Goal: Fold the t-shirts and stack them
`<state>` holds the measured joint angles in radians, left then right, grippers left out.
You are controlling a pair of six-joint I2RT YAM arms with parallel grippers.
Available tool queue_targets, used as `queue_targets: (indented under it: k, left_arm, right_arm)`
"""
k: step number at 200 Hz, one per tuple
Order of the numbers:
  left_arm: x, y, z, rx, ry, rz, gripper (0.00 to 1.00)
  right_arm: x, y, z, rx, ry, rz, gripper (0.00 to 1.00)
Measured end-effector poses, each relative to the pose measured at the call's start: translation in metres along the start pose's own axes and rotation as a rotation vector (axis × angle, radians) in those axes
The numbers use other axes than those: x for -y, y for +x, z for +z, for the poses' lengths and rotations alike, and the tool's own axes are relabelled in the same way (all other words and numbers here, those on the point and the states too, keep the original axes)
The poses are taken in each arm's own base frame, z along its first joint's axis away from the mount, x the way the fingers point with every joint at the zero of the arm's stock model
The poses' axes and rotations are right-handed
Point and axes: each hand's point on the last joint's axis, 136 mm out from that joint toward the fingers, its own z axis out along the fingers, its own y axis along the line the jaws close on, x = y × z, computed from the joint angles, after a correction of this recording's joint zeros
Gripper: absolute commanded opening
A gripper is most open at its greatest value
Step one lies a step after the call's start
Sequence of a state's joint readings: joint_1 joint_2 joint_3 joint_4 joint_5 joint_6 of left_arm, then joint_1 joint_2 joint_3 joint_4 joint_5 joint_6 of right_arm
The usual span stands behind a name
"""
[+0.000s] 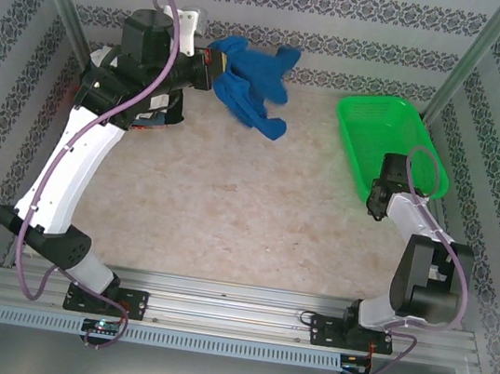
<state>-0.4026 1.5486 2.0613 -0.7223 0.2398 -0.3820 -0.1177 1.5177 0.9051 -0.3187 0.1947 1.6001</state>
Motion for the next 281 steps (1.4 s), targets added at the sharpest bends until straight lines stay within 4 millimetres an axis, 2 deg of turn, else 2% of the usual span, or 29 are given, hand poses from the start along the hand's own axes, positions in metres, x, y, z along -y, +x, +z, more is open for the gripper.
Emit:
queue_targets:
  k: [23,51,65,72,93,109,130,143,158,183,200,215,229,249,268,281]
  left_arm:
    - [0.011,0.011,0.002,-0.009,0.043,0.000,0.00]
    - [0.011,0.040,0.022,-0.078,0.062,-0.016,0.00]
    - [0.009,0.056,0.033,-0.116,0.068,-0.031,0.00]
    - [0.008,0.064,0.039,-0.133,0.072,-0.042,0.00]
    - [0.002,0.084,0.054,-0.178,0.075,-0.079,0.00]
    - [-0.001,0.092,0.062,-0.193,0.074,-0.107,0.00]
    - [-0.005,0.099,0.067,-0.196,0.068,-0.141,0.00]
    - [-0.010,0.104,0.073,-0.195,0.069,-0.179,0.00]
    - [-0.017,0.117,0.080,-0.212,0.066,-0.232,0.00]
    - [-0.032,0.141,0.089,-0.251,0.043,-0.309,0.00]
    - [-0.037,0.149,0.092,-0.262,0.031,-0.338,0.00]
    - [-0.038,0.151,0.093,-0.259,0.031,-0.353,0.00]
    - [-0.039,0.150,0.094,-0.254,0.030,-0.366,0.00]
    - [-0.040,0.151,0.095,-0.249,0.030,-0.376,0.00]
    - [-0.043,0.158,0.097,-0.262,0.020,-0.390,0.00]
    - [-0.046,0.164,0.097,-0.272,0.012,-0.399,0.00]
  right_arm:
    - [-0.002,-0.008,0.011,0.026,-0.003,0.055,0.00]
    - [-0.017,-0.015,0.021,0.048,-0.015,0.085,0.00]
    - [-0.020,-0.015,0.025,0.049,-0.021,0.089,0.29]
    - [-0.021,-0.014,0.026,0.047,-0.022,0.092,0.38]
    - [-0.025,-0.005,0.029,-0.006,-0.038,0.087,0.55]
    - [-0.031,0.004,0.027,-0.058,-0.062,0.055,0.62]
    - [-0.040,0.017,0.012,-0.137,-0.106,-0.041,0.70]
    - [-0.045,0.026,-0.008,-0.181,-0.151,-0.130,0.73]
    - [-0.048,0.039,-0.040,-0.234,-0.229,-0.249,0.74]
    - [-0.053,0.078,-0.099,-0.351,-0.400,-0.506,0.74]
    - [-0.048,0.126,-0.136,-0.488,-0.552,-0.727,0.73]
    - [-0.025,0.174,-0.158,-0.634,-0.648,-0.924,0.73]
    - [0.004,0.210,-0.164,-0.758,-0.674,-1.078,0.73]
    - [0.047,0.253,-0.160,-0.891,-0.666,-1.278,0.72]
    - [0.079,0.284,-0.156,-0.966,-0.670,-1.441,0.71]
    - [0.094,0.301,-0.155,-0.999,-0.680,-1.526,0.70]
